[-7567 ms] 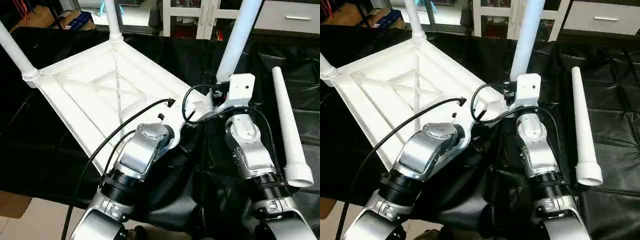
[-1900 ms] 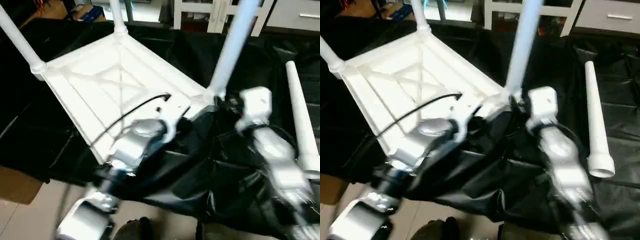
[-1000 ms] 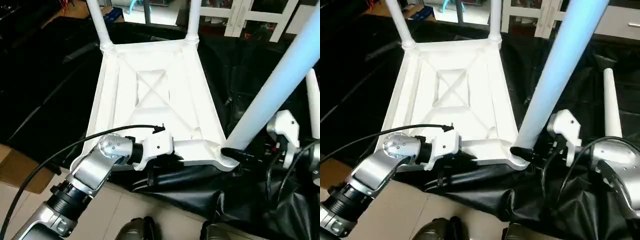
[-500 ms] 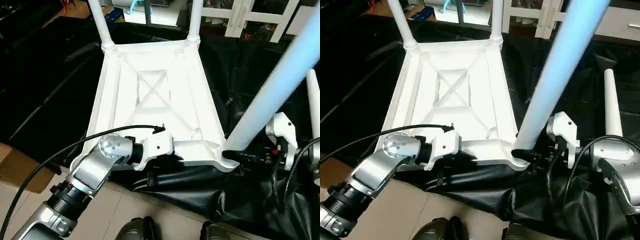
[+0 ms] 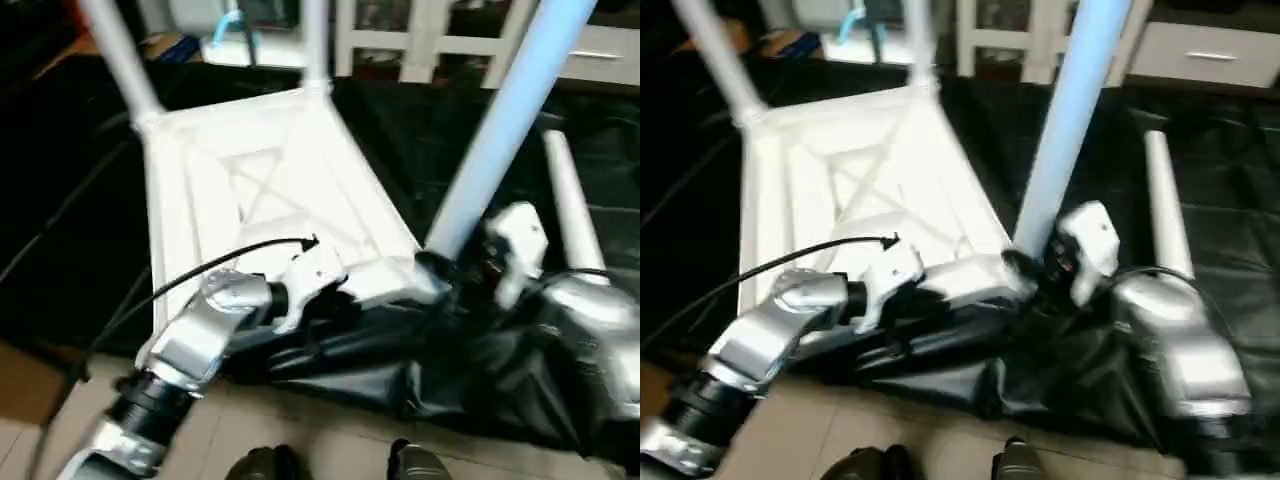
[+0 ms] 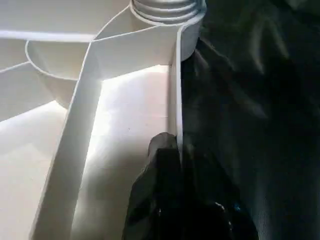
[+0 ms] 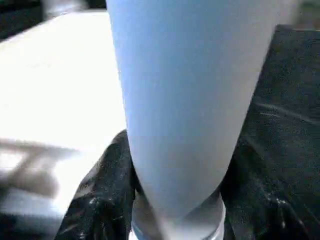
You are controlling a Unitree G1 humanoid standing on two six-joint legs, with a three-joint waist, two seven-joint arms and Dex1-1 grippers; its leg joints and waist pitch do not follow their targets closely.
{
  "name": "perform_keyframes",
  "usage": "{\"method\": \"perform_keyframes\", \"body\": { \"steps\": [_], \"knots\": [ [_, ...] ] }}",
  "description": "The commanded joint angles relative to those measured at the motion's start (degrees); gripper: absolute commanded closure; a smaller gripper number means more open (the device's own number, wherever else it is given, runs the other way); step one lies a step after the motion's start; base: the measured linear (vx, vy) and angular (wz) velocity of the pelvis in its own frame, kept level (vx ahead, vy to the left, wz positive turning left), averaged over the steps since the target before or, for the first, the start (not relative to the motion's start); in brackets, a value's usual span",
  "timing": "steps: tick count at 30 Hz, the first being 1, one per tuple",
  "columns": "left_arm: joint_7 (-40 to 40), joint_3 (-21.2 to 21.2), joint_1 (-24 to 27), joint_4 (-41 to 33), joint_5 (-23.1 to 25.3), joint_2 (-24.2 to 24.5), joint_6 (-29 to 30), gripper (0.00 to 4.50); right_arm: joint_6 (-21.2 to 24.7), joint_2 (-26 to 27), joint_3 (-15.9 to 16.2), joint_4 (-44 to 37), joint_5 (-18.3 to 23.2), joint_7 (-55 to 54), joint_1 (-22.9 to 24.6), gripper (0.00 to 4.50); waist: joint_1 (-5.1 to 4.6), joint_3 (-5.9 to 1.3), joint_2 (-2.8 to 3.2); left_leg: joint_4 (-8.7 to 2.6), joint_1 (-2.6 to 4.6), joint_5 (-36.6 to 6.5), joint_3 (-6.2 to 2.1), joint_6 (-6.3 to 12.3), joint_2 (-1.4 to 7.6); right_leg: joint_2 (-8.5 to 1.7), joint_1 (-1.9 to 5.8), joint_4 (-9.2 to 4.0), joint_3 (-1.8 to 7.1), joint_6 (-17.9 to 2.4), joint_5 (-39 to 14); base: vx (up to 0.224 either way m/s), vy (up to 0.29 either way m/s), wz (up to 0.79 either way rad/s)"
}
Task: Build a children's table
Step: Rotate leg to tighten
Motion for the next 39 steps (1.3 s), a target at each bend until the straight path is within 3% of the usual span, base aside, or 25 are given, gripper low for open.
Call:
{"method": "perform_keyframes", "body": {
  "steps": [1,2,3,4,5,6,7,8,9,10,11,12,13,14,15,16,18,19,22,24,26,27,31,35,39],
  "knots": [
    [-0.62,-2.21,-0.75,-6.46,-3.77,-4.26,1.36,4.50,2.20,1.84,-3.98,8.67,-4.24,-12.89,0.08,2.57,-0.52,-2.73,-0.52,-6.99,2.60,-41.45,-4.47,-7.31,3.71,-0.34,0.68,-4.38,-1.28,-4.08,-34.89,-0.064,0.018,-0.22],
    [0.73,-2.10,-1.21,-6.57,-3.77,-5.88,2.66,4.50,1.04,3.60,-4.83,9.67,-5.02,-16.46,-0.67,2.57,-0.70,-2.60,-0.48,-7.18,2.84,-43.30,-4.62,-7.36,3.72,-0.02,0.83,-4.70,-1.82,-3.61,-35.03,-0.062,0.010,-0.16],
    [2.28,-2.13,-2.24,-5.97,-3.78,-8.30,2.60,4.50,-0.93,6.03,-4.13,11.49,-7.19,-20.93,-2.28,2.57,-1.08,-2.26,0.12,-8.16,2.99,-47.15,-4.74,-8.08,4.16,0.46,1.26,-4.26,-2.78,-3.86,-32.30,-0.059,0.000,-0.14],
    [2.32,-2.14,-2.27,-5.95,-3.78,-8.37,2.60,4.50,-0.98,6.10,-4.09,11.55,-7.27,-21.05,-2.34,2.57,-1.37,-2.18,0.44,-8.87,2.47,-48.44,-4.84,-8.12,4.42,0.79,2.05,-3.51,-3.24,-3.98,-29.87,-0.059,0.000,-0.14],
    [2.61,-2.18,-2.60,-5.62,-3.72,-8.86,2.23,4.50,-1.55,6.65,-3.56,12.14,-7.99,-22.01,-2.92,2.57,-0.97,-1.88,0.81,-11.70,0.83,-51.62,-4.51,-8.37,5.41,1.71,4.23,0.31,-3.76,-4.41,-24.23,-0.077,-0.008,-0.11],
    [2.84,-2.13,-2.92,-5.18,-3.61,-9.13,1.57,4.50,-2.16,7.00,-2.97,12.97,-8.36,-22.26,-3.64,2.57,0.67,-1.58,0.79,-15.16,-1.12,-53.86,-2.94,-8.34,6.60,2.44,5.85,7.15,-3.11,-4.47,-15.50,-0.093,-0.053,0.05],
    [3.15,-2.07,-3.08,-5.12,-3.51,-9.28,1.62,4.50,-2.36,7.42,-2.82,13.43,-8.76,-22.54,-4.12,2.57,1.42,-2.19,-0.67,-13.02,1.50,-47.24,-1.08,-7.33,5.64,1.57,3.64,5.58,-0.37,-3.45,-18.23,-0.093,-0.053,0.05],
    [3.19,-2.00,-3.27,-5.02,-3.47,-9.17,1.65,4.50,-2.45,7.69,-2.56,14.04,-8.70,-21.88,-4.71,2.58,0.90,-2.93,-3.16,-7.69,4.28,-39.66,-1.55,-6.93,3.40,-0.37,0.23,-0.89,1.36,-2.09,-31.79,-0.004,-0.131,0.13],
    [3.36,-1.83,-3.44,-5.03,-3.23,-9.12,1.93,4.50,-2.96,8.17,-2.73,14.43,-8.29,-21.41,-5.34,2.58,1.22,-1.99,-3.91,4.31,7.03,-17.20,-3.43,-2.26,-0.90,-5.33,-4.15,-9.76,3.38,-0.51,-58.17,0.046,-0.110,-0.16],
    [3.36,-1.83,-3.44,-5.03,-3.23,-9.12,1.93,4.50,-2.96,8.17,-2.73,14.43,-8.29,-21.41,-5.34,2.59,1.03,-2.50,-2.63,3.47,2.34,-7.79,-6.31,-0.80,-1.66,-6.14,0.95,-7.21,5.14,-1.62,-56.79,0.046,-0.110,-0.16],
    [3.60,-1.57,-3.60,-4.96,-2.83,-8.92,2.17,4.50,-3.05,7.79,-1.89,14.64,-8.67,-20.38,-5.95,2.59,1.76,-1.84,-2.52,-0.96,-2.45,-5.47,-6.84,-2.90,0.05,-4.33,5.42,-3.17,1.79,-2.12,-48.03,0.026,-0.021,-0.30],
    [3.75,-0.80,-3.69,-4.62,-2.24,-7.80,1.84,4.50,-4.10,6.27,-0.08,13.44,-7.91,-15.16,-6.39,2.59,1.47,-2.65,-2.15,-3.35,1.09,-11.38,-6.30,-2.29,1.69,-0.39,1.82,-3.01,0.54,-5.39,-32.80,0.000,0.000,0.00],
    [3.75,-0.80,-3.69,-4.62,-2.24,-7.80,1.84,4.50,-4.10,6.27,-0.08,13.44,-7.91,-15.16,-6.39,2.59,1.11,-3.74,-0.31,-3.57,2.62,-12.75,-6.13,-1.11,2.75,0.28,1.93,-1.37,0.50,-10.96,-17.41,0.000,0.000,0.00],
    [3.85,-0.52,-3.70,-4.46,-2.11,-7.34,1.57,4.50,-4.29,5.45,0.76,12.83,-7.99,-13.34,-6.38,2.59,0.89,-3.55,0.10,-3.74,2.24,-12.56,-5.73,-0.32,2.95,0.35,2.05,-1.40,0.52,-13.37,-12.27,-0.044,-0.058,0.21],
    [3.21,-0.54,-3.66,-3.78,-1.51,-5.71,-0.69,4.50,-5.94,4.00,0.97,10.59,-6.20,-8.97,-5.79,2.59,0.76,-3.18,0.02,-4.32,1.68,-16.53,-5.35,0.80,3.34,0.30,2.72,-1.88,0.07,-15.04,-12.18,0.000,0.000,0.00],
    [3.21,-0.54,-3.66,-3.78,-1.51,-5.71,-0.69,4.50,-5.94,4.00,0.97,10.59,-6.20,-8.97,-5.79,2.03,0.81,-3.06,-0.19,-4.34,1.81,-19.39,-5.18,0.92,3.38,0.22,2.68,-2.22,0.01,-14.83,-15.22,0.000,0.000,0.00],
    [2.25,-0.31,-3.63,-3.01,-1.14,-4.21,-3.02,4.50,-6.25,1.43,1.60,7.84,-5.34,-4.97,-5.02,1.82,1.16,-2.79,-0.58,-4.44,2.34,-23.17,-4.62,-0.27,3.27,-0.18,1.95,-3.50,0.08,-11.91,-25.50,0.000,0.000,0.00],
    [1.92,-0.06,-3.57,-2.76,-1.02,-3.67,-3.79,4.50,-6.25,0.09,1.92,6.51,-5.16,-3.16,-4.62,1.82,1.57,-2.86,-0.78,-4.46,2.90,-22.34,-4.01,-0.34,3.38,-0.07,1.43,-3.81,0.32,-11.29,-25.70,0.000,0.000,0.00],
    [0.37,-0.18,-3.37,-1.77,-0.14,-1.16,-6.69,4.50,-4.85,-4.52,1.94,1.59,-2.54,4.34,-2.97,1.47,2.39,-3.64,-0.84,-4.66,2.35,-13.98,-3.37,2.01,3.77,-0.10,2.42,-3.08,0.43,-12.45,-16.66,0.000,0.000,0.00],
    [-2.09,-0.91,-2.79,-1.13,-0.02,1.74,-10.83,4.50,-3.88,-10.11,1.92,-3.36,0.75,13.36,-0.38,1.39,2.89,-3.53,-0.87,-4.65,2.61,-13.20,-2.66,4.04,4.28,0.07,2.10,-3.00,0.50,-13.78,-13.54,0.000,0.000,0.00],
    [-4.51,-1.52,-2.17,-1.04,-0.29,3.37,-13.64,4.50,-3.38,-13.48,1.90,-5.63,2.56,18.19,1.34,1.18,3.12,-3.72,-0.76,-4.51,2.77,-12.29,-2.40,4.51,4.44,-0.06,2.01,-2.72,0.60,-14.53,-12.03,0.027,-0.003,0.06],
    [-5.91,-1.88,-1.75,-1.22,-0.45,4.19,-14.72,4.50,-2.92,-15.31,1.86,-6.69,3.65,20.87,2.38,1.06,3.40,-3.96,-0.64,-4.30,2.26,-9.60,-2.43,5.58,4.52,-0.18,2.61,-2.07,0.47,-15.10,-8.61,0.059,-0.002,0.03],
    [-11.27,-3.21,-0.06,-2.13,-1.11,7.13,-18.77,4.50,-3.19,-20.15,0.93,-8.11,5.06,27.26,4.95,1.06,4.22,-4.55,-0.54,-3.49,2.09,-1.32,-2.39,9.30,4.75,-0.23,2.70,-0.54,0.48,-17.98,2.06,0.028,-0.001,0.01],
    [-16.14,-3.88,1.55,-3.84,-3.12,9.88,-20.00,4.50,-4.06,-21.76,-0.81,-6.47,6.20,30.16,4.54,1.06,4.43,-4.64,-0.69,-3.22,1.89,0.48,-2.41,11.12,4.79,-0.43,2.76,-0.23,0.32,-19.03,2.90,0.000,0.000,0.00],
    [-18.07,-4.35,1.96,-3.69,-3.64,10.93,-21.49,4.50,-4.21,-21.73,0.15,-4.39,6.40,31.31,3.10,1.06,4.48,-3.89,-0.81,-3.84,2.22,-6.17,-2.24,8.29,4.99,-0.45,2.46,-1.38,0.21,-17.76,-7.52,0.000,0.000,0.00]
  ]
}}
